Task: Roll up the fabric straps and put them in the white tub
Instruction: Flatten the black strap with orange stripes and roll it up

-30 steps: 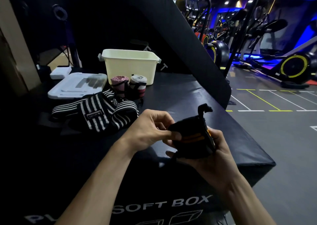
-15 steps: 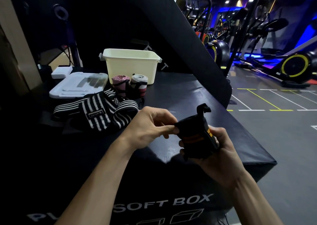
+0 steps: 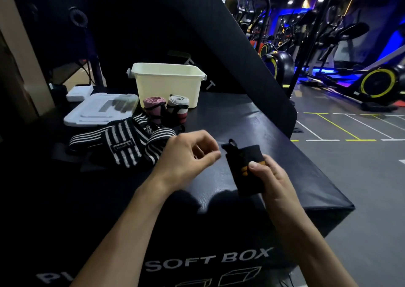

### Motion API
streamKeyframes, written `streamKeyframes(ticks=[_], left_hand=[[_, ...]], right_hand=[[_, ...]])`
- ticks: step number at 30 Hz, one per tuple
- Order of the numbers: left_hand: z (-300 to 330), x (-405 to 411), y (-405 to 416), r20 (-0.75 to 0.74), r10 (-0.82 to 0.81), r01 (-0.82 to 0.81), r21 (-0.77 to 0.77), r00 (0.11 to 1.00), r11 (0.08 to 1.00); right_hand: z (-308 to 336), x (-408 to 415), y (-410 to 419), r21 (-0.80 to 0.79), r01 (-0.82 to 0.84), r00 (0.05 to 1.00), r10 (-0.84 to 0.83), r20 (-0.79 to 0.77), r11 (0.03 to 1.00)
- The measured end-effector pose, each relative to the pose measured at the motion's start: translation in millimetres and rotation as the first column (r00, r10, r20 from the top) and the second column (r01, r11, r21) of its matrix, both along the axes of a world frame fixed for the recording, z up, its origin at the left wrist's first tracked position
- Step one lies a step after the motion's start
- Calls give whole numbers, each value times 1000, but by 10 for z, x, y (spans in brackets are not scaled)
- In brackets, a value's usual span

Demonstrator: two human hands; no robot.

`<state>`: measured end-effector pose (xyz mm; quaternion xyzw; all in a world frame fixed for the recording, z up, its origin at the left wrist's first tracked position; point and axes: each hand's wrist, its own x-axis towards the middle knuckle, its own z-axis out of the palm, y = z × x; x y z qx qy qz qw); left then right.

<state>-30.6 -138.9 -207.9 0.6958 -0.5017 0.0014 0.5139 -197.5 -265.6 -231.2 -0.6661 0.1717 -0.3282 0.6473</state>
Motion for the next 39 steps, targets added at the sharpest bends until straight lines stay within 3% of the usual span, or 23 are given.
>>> streamKeyframes(ticks=[3, 7, 10, 17, 26, 28, 30, 32, 34, 37, 39], left_hand=[[134, -51, 98, -72, -110, 101, -122, 991, 987], [121, -126, 98, -15, -137, 136, -41, 990, 990], [60, -125, 34, 33, -70, 70, 0, 997, 998], [55, -100, 24, 26, 29, -27, -82, 999, 996], [-31, -97, -81, 126, 214, -195, -149, 969, 969], [-30, -87, -94, 64, 213, -201, -147, 975, 968], [-23, -64, -87, -146, 119, -137, -122, 982, 983], [18, -37, -60, -422, -64, 4, -142, 904, 990], [83, -31, -6, -643, -244, 141, -208, 726, 968], [158, -36, 55, -807, -412, 287, -312, 422, 906], [170, -38, 63, -829, -484, 345, -383, 280, 857]], right_hand=[[-62, -10, -66, -306, 171, 981, -192, -40, 937], [-91, -15, -61, -426, 190, 975, -221, -24, 885], [-80, -16, -47, -453, 191, 975, -221, -16, 871], [-69, -59, -75, -444, 181, 976, -216, -27, 877], [-73, -63, -62, -456, 160, 984, -179, 1, 876], [-84, -70, -82, -455, 166, 984, -177, 20, 875], [-91, -75, -108, -439, 164, 985, -168, 30, 883], [-98, -75, -139, -401, 157, 987, -158, 31, 903], [-114, -79, -171, -346, 152, 988, -149, 33, 926], [-127, -73, -196, -251, 130, 992, -125, 34, 959], [-122, -63, -195, -172, 107, 994, -101, 46, 979]])
